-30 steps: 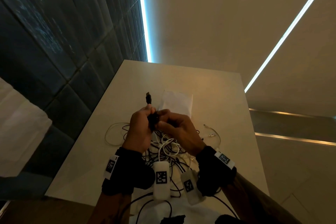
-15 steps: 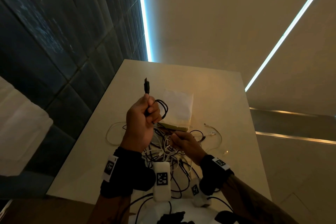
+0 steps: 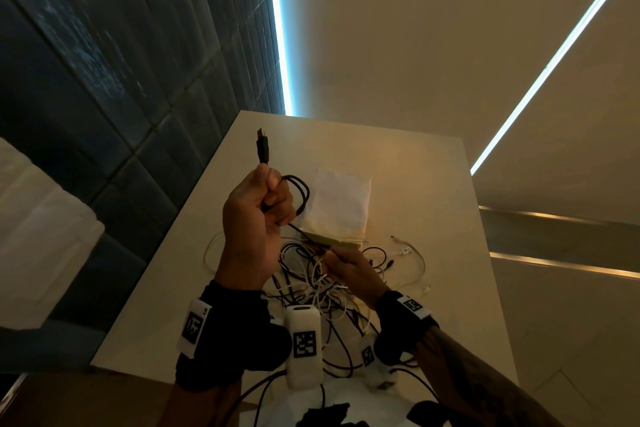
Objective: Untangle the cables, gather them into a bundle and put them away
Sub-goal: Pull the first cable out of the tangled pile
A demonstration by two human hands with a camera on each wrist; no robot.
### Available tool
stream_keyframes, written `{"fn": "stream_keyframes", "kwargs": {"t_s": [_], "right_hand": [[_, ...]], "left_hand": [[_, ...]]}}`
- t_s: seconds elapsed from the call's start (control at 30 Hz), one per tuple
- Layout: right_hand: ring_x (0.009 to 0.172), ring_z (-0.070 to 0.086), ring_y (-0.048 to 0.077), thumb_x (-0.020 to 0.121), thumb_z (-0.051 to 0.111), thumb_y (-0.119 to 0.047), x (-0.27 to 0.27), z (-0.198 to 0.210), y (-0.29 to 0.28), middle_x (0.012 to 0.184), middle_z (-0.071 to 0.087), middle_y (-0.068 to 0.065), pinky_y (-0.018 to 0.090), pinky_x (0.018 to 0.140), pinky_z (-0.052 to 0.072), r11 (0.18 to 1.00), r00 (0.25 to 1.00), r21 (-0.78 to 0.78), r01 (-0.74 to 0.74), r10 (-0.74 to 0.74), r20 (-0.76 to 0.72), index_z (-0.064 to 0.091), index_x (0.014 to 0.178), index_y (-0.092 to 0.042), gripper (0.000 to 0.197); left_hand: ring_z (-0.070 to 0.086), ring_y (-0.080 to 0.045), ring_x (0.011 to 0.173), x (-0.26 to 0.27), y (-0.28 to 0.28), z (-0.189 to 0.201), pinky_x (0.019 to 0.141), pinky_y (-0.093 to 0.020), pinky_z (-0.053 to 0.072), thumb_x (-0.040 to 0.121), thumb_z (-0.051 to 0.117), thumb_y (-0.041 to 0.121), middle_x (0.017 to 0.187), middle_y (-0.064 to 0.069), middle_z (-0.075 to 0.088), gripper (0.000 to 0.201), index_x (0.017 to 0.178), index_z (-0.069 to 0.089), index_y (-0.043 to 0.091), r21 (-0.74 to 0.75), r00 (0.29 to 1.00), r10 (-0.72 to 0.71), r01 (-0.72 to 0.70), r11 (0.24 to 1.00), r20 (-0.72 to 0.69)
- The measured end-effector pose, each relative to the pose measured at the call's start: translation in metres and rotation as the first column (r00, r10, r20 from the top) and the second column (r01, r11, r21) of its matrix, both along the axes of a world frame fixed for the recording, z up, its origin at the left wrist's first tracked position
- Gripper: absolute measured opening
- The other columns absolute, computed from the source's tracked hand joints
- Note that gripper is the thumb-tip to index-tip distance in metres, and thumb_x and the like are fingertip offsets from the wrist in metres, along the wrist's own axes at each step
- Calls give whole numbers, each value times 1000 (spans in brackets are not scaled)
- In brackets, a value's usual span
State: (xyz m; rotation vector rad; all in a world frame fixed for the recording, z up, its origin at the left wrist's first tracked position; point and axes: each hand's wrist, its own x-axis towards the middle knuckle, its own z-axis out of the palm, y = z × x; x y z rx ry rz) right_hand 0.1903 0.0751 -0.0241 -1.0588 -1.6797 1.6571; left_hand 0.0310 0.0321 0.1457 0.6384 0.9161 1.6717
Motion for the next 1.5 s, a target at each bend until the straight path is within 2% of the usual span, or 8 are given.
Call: {"fn": "stream_keyframes", "kwargs": {"t_s": [0.17, 0.37, 0.47, 0.6, 0.77, 1.0, 1.27, 1.5], "right_hand": [[49, 37, 2, 102, 41, -7, 4, -4, -5, 66, 49, 3, 15, 52, 31, 998, 1000, -56, 28, -27, 11, 51, 76, 7, 31], [55, 54, -3, 96, 54, -8, 4, 26, -2, 60, 60, -11, 11, 55, 41, 983, 983, 11, 184, -184, 0, 65, 77, -1, 23], [70, 67, 11, 94, 57, -7, -4, 56, 5, 72, 65, -3, 25, 65, 57, 966, 954, -102, 236, -250, -163, 63, 85, 7, 18], [54, 41, 6, 93, 59, -12, -16, 98, 11, 58, 51, -12, 19, 50, 36, 962, 947, 53, 266, -251, -201, 68, 82, -2, 17], [50, 40, 6, 93, 59, -6, -23, 130, 2, 61, 56, -6, 18, 51, 34, 979, 955, 189, 79, -20, -296, 65, 83, 1, 14], [54, 32, 20, 91, 63, -12, -17, 103, 0, 62, 44, 17, 27, 51, 28, 991, 961, 98, -94, 116, -252, 69, 77, -3, 18], [49, 41, 1, 97, 55, -12, 7, 32, 2, 54, 52, -13, 12, 51, 35, 998, 996, -58, 25, -30, -87, 63, 77, -2, 23], [47, 43, -2, 100, 48, -9, 6, 20, 3, 56, 54, -13, 10, 48, 34, 991, 995, -121, 53, -62, -77, 57, 79, 0, 24]], "left_hand": [[23, -6, 43, -5, -1, -2, 44, -20, 24, 103, 30, 22, 54, 8, 32, 37, 70, 44, 15, -24, 998, 56, -56, 998, -3], [22, -7, 43, -3, 0, -4, 47, -25, 16, 103, 30, 17, 52, 8, 34, 35, 71, 42, 14, -84, 967, 130, -152, 985, -220], [23, -8, 44, 1, 3, -12, 46, -25, 17, 103, 31, 15, 54, 5, 36, 34, 71, 42, 14, -150, 947, 140, -189, 971, -288], [33, -14, 49, 9, 6, -28, 50, -28, 23, 103, 32, 15, 57, 0, 45, 34, 71, 44, 13, -246, 944, 140, -219, 944, -300], [50, -20, 62, 14, 5, -29, 57, -30, 37, 103, 34, 18, 66, -5, 63, 32, 75, 47, 12, -286, 972, 159, -203, 936, -171], [42, -16, 59, 14, 2, -11, 64, -29, 37, 103, 33, 24, 65, 0, 38, 33, 73, 42, 13, -125, 990, 54, -38, 991, 129], [27, -9, 49, 8, 0, -4, 50, -24, 26, 103, 32, 22, 61, 2, 34, 34, 72, 43, 13, 27, 1000, 28, -28, 999, 9], [28, -9, 46, 12, 2, -8, 49, -22, 27, 103, 30, 19, 57, 4, 37, 35, 72, 44, 12, -9, 999, 45, -45, 999, -22]]}}
